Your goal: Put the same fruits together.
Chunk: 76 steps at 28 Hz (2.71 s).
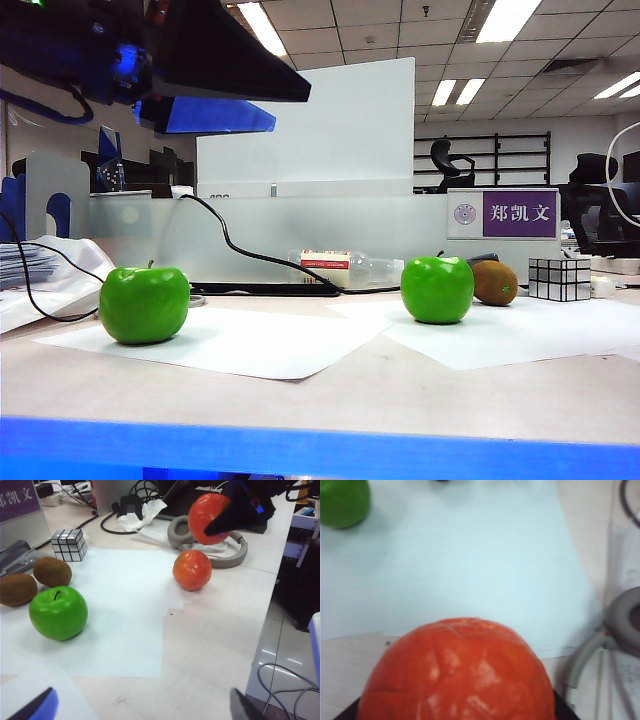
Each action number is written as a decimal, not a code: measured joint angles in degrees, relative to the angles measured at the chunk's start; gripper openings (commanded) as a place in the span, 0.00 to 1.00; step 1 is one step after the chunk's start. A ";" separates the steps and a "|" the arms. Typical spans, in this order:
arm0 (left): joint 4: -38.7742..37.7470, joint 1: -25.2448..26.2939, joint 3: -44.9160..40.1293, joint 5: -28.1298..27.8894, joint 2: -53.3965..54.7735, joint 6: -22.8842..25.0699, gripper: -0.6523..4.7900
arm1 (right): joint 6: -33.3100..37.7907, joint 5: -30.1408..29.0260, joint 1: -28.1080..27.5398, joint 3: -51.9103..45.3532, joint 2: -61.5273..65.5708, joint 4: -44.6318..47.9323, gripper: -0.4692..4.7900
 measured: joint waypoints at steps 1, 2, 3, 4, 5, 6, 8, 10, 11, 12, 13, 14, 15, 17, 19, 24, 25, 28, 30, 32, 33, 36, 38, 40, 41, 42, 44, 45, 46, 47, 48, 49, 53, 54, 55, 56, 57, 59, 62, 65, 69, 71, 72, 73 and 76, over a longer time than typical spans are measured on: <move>0.22 0.00 0.00 0.00 -0.02 -0.02 1.00 | 0.07 -0.94 -0.79 0.00 -0.20 0.07 0.08; 0.39 0.00 0.00 0.00 -0.02 -0.09 1.00 | 0.15 -1.66 -1.40 -0.02 -0.39 0.39 0.07; 0.50 0.00 0.00 0.00 -0.02 -0.42 1.00 | 0.20 -1.88 -1.55 0.02 -0.50 0.61 0.07; 0.66 0.02 0.00 -0.02 -0.02 -0.74 1.00 | 0.20 -1.77 -1.55 0.02 -0.50 0.74 0.07; 0.81 0.00 0.00 0.00 -0.02 -1.09 1.00 | 0.20 -1.46 -1.51 0.00 -0.46 0.57 0.07; 0.85 0.00 0.00 0.00 -0.02 -1.14 1.00 | 0.20 -0.77 -1.49 0.00 -0.44 -0.13 0.07; 0.85 -0.02 0.00 0.00 -0.02 -1.27 1.00 | 0.37 1.18 -1.53 0.00 -0.57 -1.99 0.07; 0.87 0.00 0.00 0.00 -0.02 -1.31 1.00 | 0.61 3.32 -1.55 -0.11 -1.07 -3.91 0.07; 0.87 0.00 0.00 -0.02 -0.02 -1.31 1.00 | 0.92 4.35 -1.53 -0.24 -1.55 -4.46 0.07; 0.87 0.00 0.00 -0.02 -0.02 -1.31 1.00 | 1.38 5.38 -1.55 -0.48 -2.32 -4.72 0.07; 0.90 0.00 0.00 0.00 -0.02 -1.31 1.00 | 1.92 6.14 -1.55 -0.87 -3.10 -4.70 0.07; 0.96 0.00 0.00 0.00 -0.02 -1.31 1.00 | 2.67 7.23 -1.53 -1.25 -4.15 -5.07 0.07; 1.09 0.00 0.00 -0.02 -0.02 -1.31 1.00 | 3.37 8.22 -1.55 -1.55 -5.03 -5.62 0.07; 1.29 0.00 0.00 0.00 -0.02 -1.31 1.00 | 4.57 9.77 -1.55 -2.21 -6.73 -6.93 0.07; 1.29 0.00 0.00 -0.02 -0.02 -1.31 1.00 | 5.86 10.88 -1.55 -3.78 -9.57 -9.18 0.08; 1.33 0.00 0.00 0.00 -0.04 -1.31 1.00 | 7.06 11.56 -1.60 -5.92 -13.14 -12.11 0.08; 1.33 0.00 0.00 -0.02 -0.04 -1.31 1.00 | 7.17 11.58 -1.66 -5.75 -13.64 -11.85 0.08; 1.42 0.00 0.00 -0.02 -0.04 -1.31 1.00 | 7.28 11.45 -1.70 -5.57 -13.29 -10.97 0.08; 1.51 0.00 0.00 -0.02 -0.04 -1.33 1.00 | 7.28 11.30 -1.73 -5.57 -11.96 -11.10 0.08; 1.53 -0.02 0.00 0.00 -0.04 -1.33 1.00 | 7.30 9.86 -1.70 -5.70 -10.80 -11.17 0.08; 1.53 -0.02 0.00 0.00 -0.04 -1.55 1.00 | 7.32 8.57 -1.70 -5.77 -10.49 -11.15 0.08; 1.53 0.00 0.00 -0.02 -0.04 -2.38 1.00 | 7.30 4.96 -1.53 -5.77 -9.57 -9.75 0.08; 1.55 -0.02 0.00 -0.02 -0.04 -2.43 1.00 | 7.30 2.38 -1.46 -5.77 -8.74 -7.85 0.08; 1.55 -0.02 0.00 -0.02 -0.04 -2.43 1.00 | 7.37 -0.70 -1.46 -5.75 -7.74 -5.90 0.08; 1.55 -0.02 0.00 -0.02 -0.04 -2.43 1.00 | 7.39 -1.77 -1.46 -5.75 -7.28 -5.31 0.08; 1.55 -0.02 0.00 -0.02 -0.04 -2.43 1.00 | 7.43 -2.58 -1.44 -5.75 -6.67 -4.66 0.08; 1.55 0.00 0.00 -0.02 -0.04 -2.45 1.00 | 7.48 -3.37 -1.42 -5.73 -4.90 -2.71 0.08; 1.55 -0.02 0.00 -0.02 -0.04 -2.45 1.00 | 7.48 -3.45 -1.42 -5.73 -3.69 -1.11 0.08; 1.57 -0.02 0.00 -0.02 -0.04 -2.45 1.00 | 7.48 -3.45 -1.44 -5.73 -2.45 0.74 0.08; 1.55 -0.02 0.00 -0.02 -0.04 -2.45 1.00 | 7.48 -3.45 -1.44 -5.75 -1.53 2.32 0.08; 1.57 -0.04 0.00 -0.02 -0.04 -2.45 1.00 | 7.48 -3.48 -1.44 -5.73 -0.50 4.00 0.08; 1.55 -0.04 0.00 0.00 -0.04 -2.45 1.00 | 7.48 -3.50 -1.46 -5.64 1.07 6.16 0.08; 1.60 -0.04 0.00 -0.02 -0.04 -2.47 1.00 | 7.48 -4.20 -1.49 -3.48 8.28 11.98 0.08; 1.60 -0.04 0.00 0.00 -0.04 -2.47 1.00 | 7.48 -4.68 -1.49 -2.71 9.86 12.85 0.08; 1.60 -0.04 0.00 -0.02 -0.04 -2.47 1.00 | 7.45 -5.03 -1.49 -1.75 11.72 13.92 0.08; 1.60 -0.04 0.00 -0.02 -0.04 -2.47 1.00 | 7.41 -5.18 -1.46 -0.81 13.42 14.93 0.08; 1.60 -0.02 0.00 -0.02 -0.04 -2.47 1.00 | 7.30 -5.16 -1.46 0.07 14.84 15.52 0.08; 1.60 -0.02 0.00 -0.02 -0.04 -2.49 1.00 | 6.80 -5.14 -1.49 2.14 17.97 17.20 0.08; 1.57 -0.02 0.00 -0.02 -0.04 -2.49 1.00 | 5.55 -5.14 -1.49 5.46 22.21 18.29 0.08; 1.57 -0.02 0.02 -0.02 -0.04 -2.49 1.00 | 4.72 -5.14 -1.51 8.35 26.49 19.69 0.08; 1.60 -0.02 0.00 -0.15 -0.04 -2.49 1.00 | 4.63 -5.09 -1.53 9.51 31.87 21.44 0.08; 1.68 -0.02 0.00 -0.35 -0.04 -2.49 1.00 | 4.63 -4.72 -1.53 9.57 34.86 22.32 0.08; 1.70 -0.02 0.00 -0.35 -0.04 -2.49 1.00 | 4.63 -4.04 -1.53 9.51 36.06 22.14 0.08; 1.70 -0.02 0.02 -0.35 -0.04 -2.49 1.00 | 4.63 -3.45 -1.53 9.42 36.59 21.84 0.08; 1.70 0.00 0.00 -0.42 -0.04 -2.49 1.00 | 4.61 -3.02 -1.53 9.31 36.87 22.40 0.08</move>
